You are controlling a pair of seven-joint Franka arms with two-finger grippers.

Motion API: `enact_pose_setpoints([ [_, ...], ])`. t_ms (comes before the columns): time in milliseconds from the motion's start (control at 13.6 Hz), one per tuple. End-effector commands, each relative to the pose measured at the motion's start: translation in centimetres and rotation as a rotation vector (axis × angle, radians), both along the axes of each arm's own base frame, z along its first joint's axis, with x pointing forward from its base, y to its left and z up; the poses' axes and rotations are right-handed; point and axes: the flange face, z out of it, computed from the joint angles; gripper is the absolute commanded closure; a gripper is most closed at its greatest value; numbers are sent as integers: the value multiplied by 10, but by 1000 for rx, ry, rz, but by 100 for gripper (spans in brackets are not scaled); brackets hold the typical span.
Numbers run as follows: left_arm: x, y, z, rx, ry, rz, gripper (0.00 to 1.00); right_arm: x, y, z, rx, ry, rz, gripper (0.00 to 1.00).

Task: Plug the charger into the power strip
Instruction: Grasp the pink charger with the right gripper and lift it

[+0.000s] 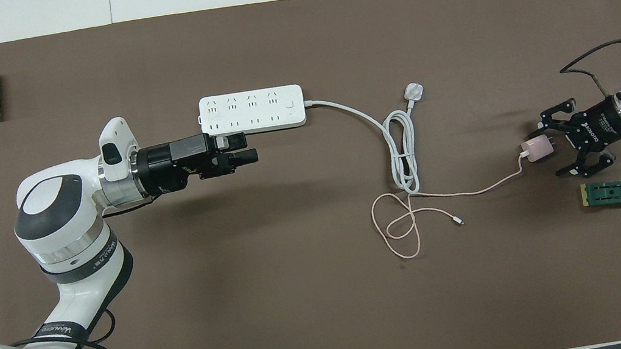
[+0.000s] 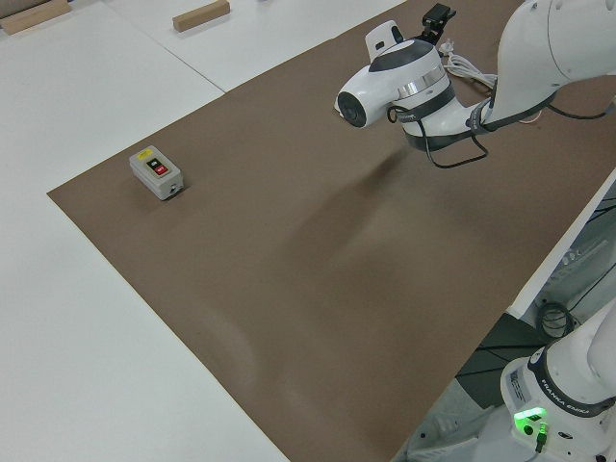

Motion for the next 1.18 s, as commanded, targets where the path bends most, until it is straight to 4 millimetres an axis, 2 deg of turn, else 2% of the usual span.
enact_pose_setpoints([
  [0, 1, -1, -1, 1, -1, 24, 0, -6, -3, 0, 0, -30, 12, 19],
  [221, 1, -1, -1, 1, -1, 24, 0, -4, -2, 4, 11, -36, 31, 66],
  [295, 1, -1, -1, 1, -1, 24, 0, 4, 2, 15, 19, -33, 32, 77],
  [368, 0, -3, -2, 1, 1, 22, 0, 10, 8, 25, 28, -9, 24, 82],
  [515, 1, -3, -1, 1, 0, 22, 0, 17, 19, 38, 43, 26, 11, 88],
  [589, 1, -2, -1, 1, 0, 24, 0, 23, 31, 47, 48, 41, 5, 88],
  [884, 1, -3, -1, 2, 0, 23, 0, 41, 84, 128, 98, 52, -101, 88],
  [957, 2, -3, 0, 1, -3, 23, 0, 42, 101, 143, 102, 57, -125, 88],
  [1105, 6, -2, 3, 1, -12, 30, 0, 45, 133, 160, 103, 75, -160, 88],
])
